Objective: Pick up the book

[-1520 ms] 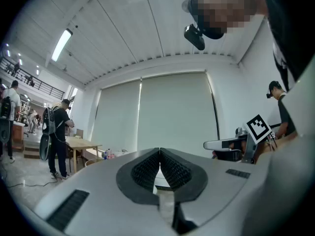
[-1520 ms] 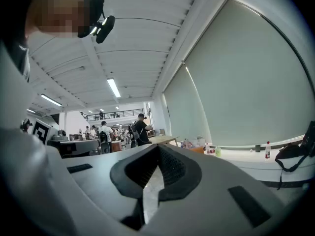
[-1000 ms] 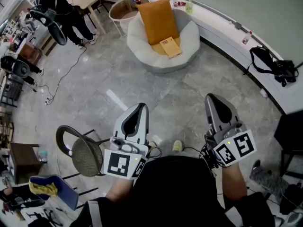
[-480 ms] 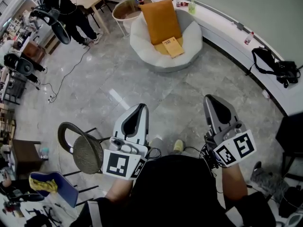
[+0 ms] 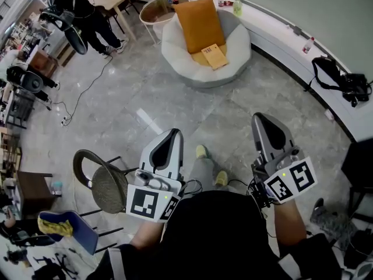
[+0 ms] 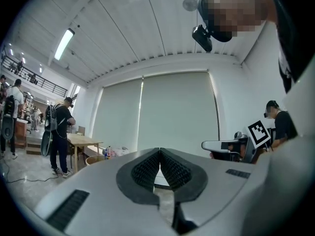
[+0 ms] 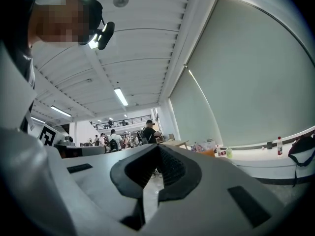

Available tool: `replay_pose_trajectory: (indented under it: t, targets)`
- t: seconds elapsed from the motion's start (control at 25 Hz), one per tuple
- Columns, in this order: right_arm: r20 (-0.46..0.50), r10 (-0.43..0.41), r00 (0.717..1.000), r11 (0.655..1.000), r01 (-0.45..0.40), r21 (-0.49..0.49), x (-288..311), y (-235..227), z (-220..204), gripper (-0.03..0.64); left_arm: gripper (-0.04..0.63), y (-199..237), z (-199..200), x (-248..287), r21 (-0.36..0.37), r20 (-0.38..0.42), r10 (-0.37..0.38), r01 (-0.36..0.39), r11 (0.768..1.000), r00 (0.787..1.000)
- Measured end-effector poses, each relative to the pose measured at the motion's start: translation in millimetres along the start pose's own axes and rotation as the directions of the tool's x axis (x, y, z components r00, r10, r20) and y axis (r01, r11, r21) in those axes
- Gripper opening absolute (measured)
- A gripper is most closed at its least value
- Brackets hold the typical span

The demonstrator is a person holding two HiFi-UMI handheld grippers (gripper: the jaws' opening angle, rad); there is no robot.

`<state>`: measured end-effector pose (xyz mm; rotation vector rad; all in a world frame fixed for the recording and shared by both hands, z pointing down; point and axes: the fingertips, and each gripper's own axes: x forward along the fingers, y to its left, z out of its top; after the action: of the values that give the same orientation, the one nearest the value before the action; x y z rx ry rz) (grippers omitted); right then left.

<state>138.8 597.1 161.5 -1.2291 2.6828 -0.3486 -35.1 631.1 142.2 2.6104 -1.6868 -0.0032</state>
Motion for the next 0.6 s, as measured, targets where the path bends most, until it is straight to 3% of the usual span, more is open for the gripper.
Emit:
replay_pose_trajectory:
  t: [0.6]
  targets:
    - [-0.01,-0.028,1.0,1.0,0.028,0.007,23,-26,-4,0.014,0.012,10,-5,42,-0.011,-0.015,-0.052,0.052,0.999,0.999]
